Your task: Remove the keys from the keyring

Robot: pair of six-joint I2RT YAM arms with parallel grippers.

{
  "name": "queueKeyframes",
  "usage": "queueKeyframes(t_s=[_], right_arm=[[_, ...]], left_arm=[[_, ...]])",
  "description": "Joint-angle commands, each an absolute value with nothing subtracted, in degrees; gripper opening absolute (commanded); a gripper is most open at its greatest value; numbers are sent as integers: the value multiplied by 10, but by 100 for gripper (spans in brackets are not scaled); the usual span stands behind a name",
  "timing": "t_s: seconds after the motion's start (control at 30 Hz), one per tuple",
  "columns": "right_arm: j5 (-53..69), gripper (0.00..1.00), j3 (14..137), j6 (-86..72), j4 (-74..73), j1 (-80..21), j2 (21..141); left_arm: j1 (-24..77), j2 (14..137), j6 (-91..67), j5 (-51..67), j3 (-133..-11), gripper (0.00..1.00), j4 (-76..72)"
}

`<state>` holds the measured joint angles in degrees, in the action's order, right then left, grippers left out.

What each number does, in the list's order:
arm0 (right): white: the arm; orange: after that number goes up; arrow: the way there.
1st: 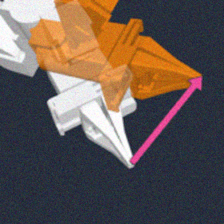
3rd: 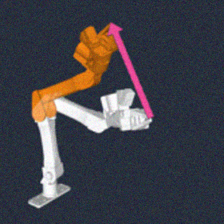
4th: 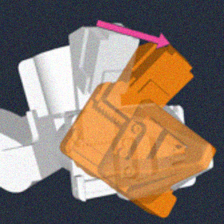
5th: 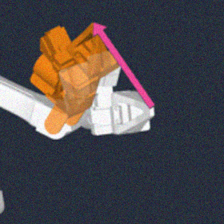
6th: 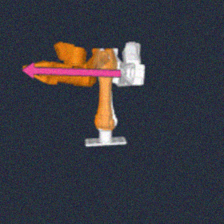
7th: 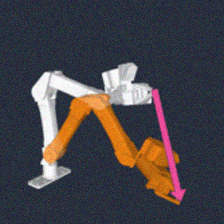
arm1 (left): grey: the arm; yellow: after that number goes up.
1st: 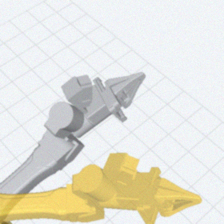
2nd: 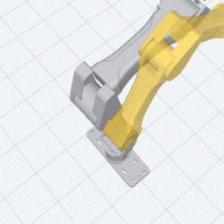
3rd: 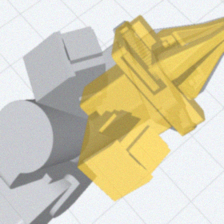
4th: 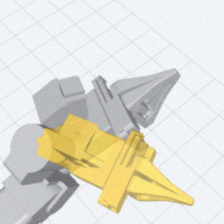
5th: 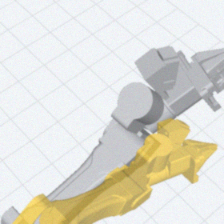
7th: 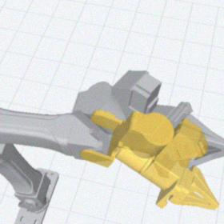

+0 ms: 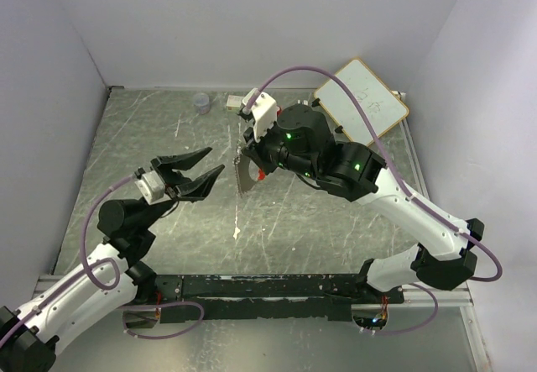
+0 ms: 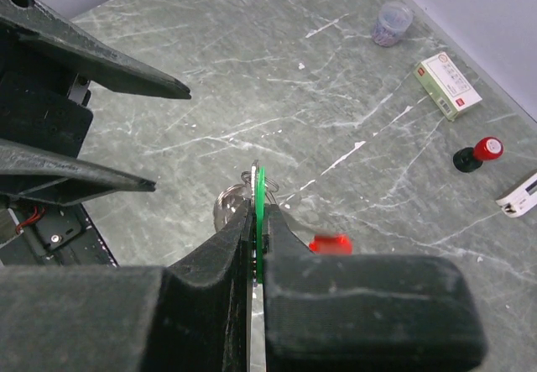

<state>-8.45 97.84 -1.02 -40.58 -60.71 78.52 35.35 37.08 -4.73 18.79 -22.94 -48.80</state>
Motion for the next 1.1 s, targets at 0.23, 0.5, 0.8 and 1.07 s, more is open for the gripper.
queueKeyframes(t_s=[0.23, 0.5, 0.8, 1.07], right_arm=[[-112, 0, 990, -9, -385, -608, 778], [-111, 0, 993, -7, -380, -607, 787], [-108, 0, 995, -9, -380, -608, 788], [-99, 0, 991, -9, -380, -607, 782]], left_arm=[[355, 392, -75, 217, -245, 45, -489], [355, 407, -139, 284, -251, 41, -538], [355, 438, -187, 313, -242, 41, -603], [355, 436, -170, 292, -237, 40, -581]])
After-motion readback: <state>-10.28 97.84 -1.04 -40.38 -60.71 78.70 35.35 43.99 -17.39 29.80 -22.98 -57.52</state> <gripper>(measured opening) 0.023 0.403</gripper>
